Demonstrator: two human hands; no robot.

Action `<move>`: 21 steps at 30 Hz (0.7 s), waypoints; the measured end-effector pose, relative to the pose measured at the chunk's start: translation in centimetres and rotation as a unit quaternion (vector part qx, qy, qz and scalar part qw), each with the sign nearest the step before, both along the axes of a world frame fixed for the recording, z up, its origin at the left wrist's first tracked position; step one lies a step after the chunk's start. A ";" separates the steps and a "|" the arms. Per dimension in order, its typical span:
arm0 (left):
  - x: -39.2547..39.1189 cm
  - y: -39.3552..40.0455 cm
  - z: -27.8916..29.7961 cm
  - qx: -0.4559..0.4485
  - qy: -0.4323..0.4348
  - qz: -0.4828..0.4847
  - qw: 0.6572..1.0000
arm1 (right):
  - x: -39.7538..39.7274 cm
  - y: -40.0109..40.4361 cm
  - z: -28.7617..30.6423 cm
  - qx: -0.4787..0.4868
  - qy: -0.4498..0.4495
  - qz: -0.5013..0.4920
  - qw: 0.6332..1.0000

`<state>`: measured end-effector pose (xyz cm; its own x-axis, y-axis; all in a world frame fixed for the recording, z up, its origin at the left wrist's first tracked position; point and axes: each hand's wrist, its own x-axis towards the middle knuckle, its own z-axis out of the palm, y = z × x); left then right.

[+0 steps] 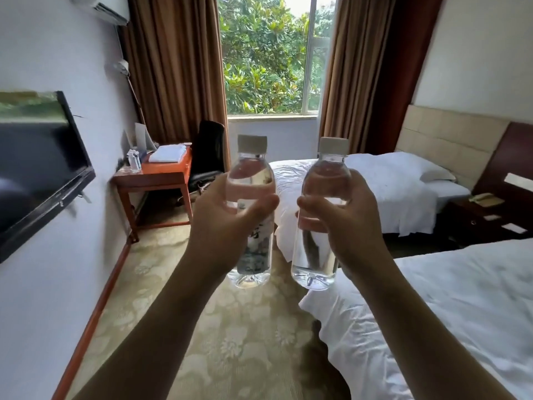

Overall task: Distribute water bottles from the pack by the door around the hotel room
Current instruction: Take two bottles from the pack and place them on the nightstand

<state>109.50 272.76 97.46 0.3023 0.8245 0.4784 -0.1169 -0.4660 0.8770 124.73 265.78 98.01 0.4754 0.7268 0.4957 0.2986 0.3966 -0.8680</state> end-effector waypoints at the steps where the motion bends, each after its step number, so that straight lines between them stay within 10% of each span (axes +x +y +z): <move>1: 0.7 2.1 -0.1 -0.003 0.005 -0.002 1.000 | 0.8 2.0 0.0 -0.001 0.004 -0.004 1.000; 21: 14.6 44.9 0.5 0.004 -0.010 0.035 0.999 | 16.5 46.5 -0.1 0.025 -0.021 0.054 0.998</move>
